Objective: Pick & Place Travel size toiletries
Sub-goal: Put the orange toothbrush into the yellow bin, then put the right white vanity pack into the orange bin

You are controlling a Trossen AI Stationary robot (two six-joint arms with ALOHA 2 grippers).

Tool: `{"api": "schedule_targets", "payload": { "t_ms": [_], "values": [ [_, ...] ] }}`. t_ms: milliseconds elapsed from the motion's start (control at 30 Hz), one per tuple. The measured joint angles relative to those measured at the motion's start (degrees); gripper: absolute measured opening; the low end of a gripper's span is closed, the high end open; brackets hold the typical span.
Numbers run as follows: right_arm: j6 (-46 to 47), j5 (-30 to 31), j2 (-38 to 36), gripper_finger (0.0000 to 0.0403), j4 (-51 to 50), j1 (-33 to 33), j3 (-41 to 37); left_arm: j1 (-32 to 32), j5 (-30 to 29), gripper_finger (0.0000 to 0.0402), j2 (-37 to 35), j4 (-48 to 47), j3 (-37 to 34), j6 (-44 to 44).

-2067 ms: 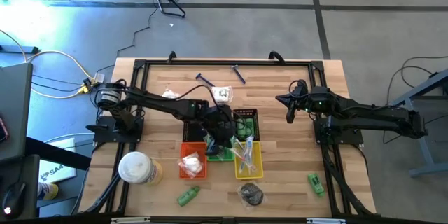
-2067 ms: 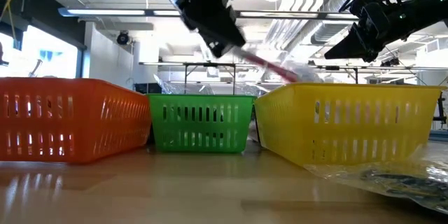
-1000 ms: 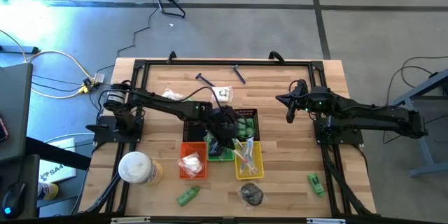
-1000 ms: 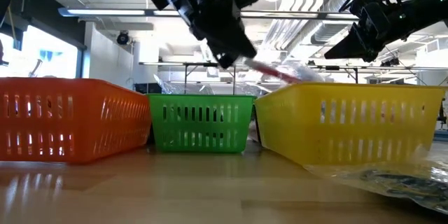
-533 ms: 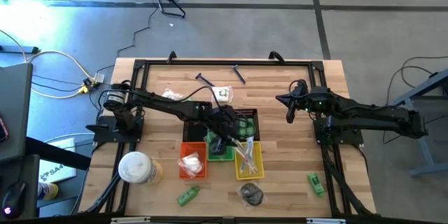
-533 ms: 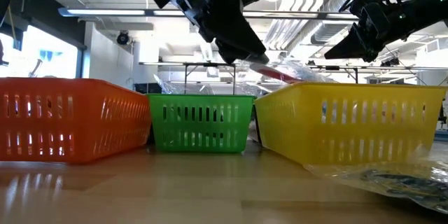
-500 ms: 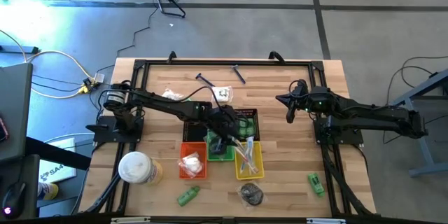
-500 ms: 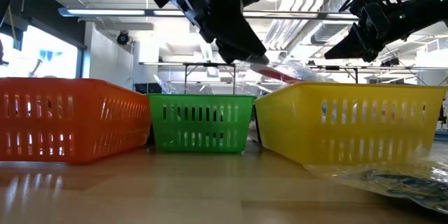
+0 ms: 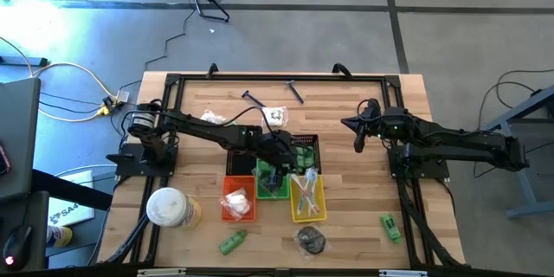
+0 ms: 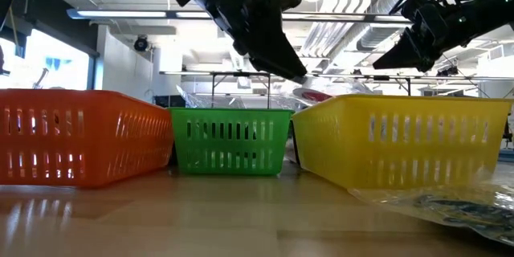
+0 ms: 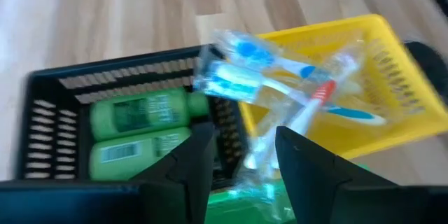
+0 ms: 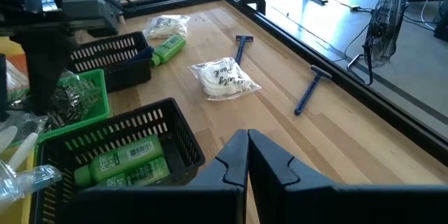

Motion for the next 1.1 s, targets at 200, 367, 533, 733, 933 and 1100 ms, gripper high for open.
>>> {"api": "schedule_targets", "payload": {
  "t_ms": [200,367,533,733,933,1100],
  "values": [
    [0.00,-0.12,0.01,0.0002,-0.41,0.00,0.00,0.00,2.95,0.0150,-0.02,-0.29,0.00,-1.02],
    [0.02,-0.12,0.00,0.0002,-0.45,0.00,0.00,0.00,2.96,0.0150,-0.02,-0.37,0.00,-1.07],
    [0.01,-0.12,0.01,0.0002,-0.47,0.00,0.00,0.00,2.93,0.0150,-0.02,-0.21,0.00,-1.51],
    [0.01,-0.17,0.01,0.0002,-0.51,0.00,0.00,0.86,2.89,0.0150,-2.86,-0.79,0.04,-0.30],
    [0.02,-0.21,0.02,0.0002,-0.93,0.00,0.00,0.74,2.67,0.0150,-7.08,-2.00,-0.02,0.00],
    [0.18,-0.20,0.02,0.0002,-0.99,0.00,0.00,0.76,-4.74,0.0150,-8.77,-2.79,-0.03,0.02]
  ]
}}
